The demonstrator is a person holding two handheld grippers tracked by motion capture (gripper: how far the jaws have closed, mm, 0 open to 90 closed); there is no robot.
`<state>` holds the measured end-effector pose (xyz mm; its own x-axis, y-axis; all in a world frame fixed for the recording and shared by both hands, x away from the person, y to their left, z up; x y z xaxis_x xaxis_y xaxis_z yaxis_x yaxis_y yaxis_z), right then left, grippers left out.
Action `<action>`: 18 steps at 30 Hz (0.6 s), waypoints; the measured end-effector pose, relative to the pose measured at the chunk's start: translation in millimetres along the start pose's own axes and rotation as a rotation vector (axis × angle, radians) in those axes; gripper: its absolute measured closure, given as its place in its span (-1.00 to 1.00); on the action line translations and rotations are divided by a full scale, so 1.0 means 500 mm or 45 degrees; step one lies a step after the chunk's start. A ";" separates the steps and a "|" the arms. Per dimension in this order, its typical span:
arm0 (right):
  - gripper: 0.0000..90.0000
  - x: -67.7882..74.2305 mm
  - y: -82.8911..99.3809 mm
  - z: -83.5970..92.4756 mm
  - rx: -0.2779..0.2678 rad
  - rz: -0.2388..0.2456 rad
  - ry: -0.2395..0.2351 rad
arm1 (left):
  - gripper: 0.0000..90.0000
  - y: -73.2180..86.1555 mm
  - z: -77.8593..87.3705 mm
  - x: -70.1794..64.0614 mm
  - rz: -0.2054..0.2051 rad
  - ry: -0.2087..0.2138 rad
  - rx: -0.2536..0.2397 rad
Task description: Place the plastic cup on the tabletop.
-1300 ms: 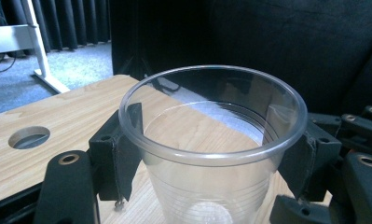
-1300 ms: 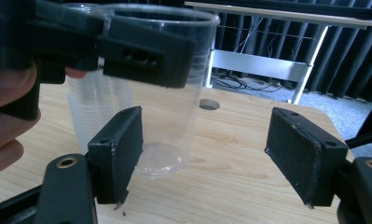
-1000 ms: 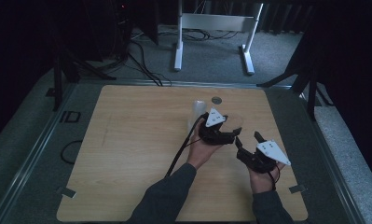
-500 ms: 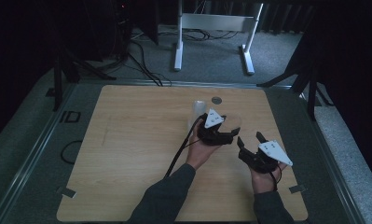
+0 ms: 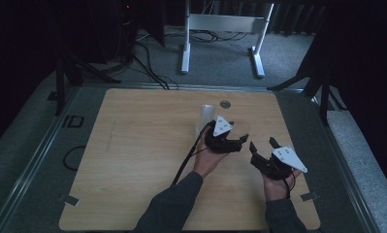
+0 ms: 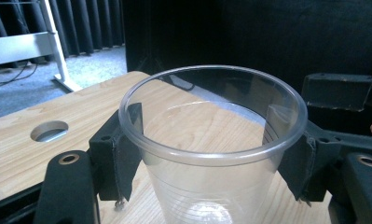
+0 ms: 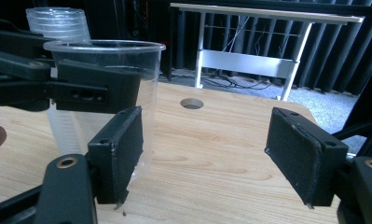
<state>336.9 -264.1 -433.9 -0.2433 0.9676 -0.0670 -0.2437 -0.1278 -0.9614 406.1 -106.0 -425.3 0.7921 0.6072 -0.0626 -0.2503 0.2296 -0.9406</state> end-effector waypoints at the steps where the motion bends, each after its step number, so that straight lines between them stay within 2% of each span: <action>1: -0.40 0.000 0.000 0.000 0.000 0.000 0.001 | -0.34 0.003 -0.001 0.000 -0.009 -0.005 0.005; 18: -0.40 0.001 0.000 0.001 -0.003 -0.004 -0.002 | -0.34 0.024 -0.006 -0.003 -0.027 -0.035 0.004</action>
<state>336.5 -263.8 -433.7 -0.2442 0.9677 -0.0632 -0.2425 -0.1241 -0.9622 403.6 -106.5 -437.6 0.7818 0.6227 -0.0331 -0.2352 0.2453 -0.9405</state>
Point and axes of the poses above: each handheld gripper's, and its own axes: z roughly backward along the jaws, y roughly out of its underside, x roughly to its left, the point moved 4 cm from there along -z, roughly forward along the jaws, and after that the axes turned 4 degrees about x, right-handed, at the moved point
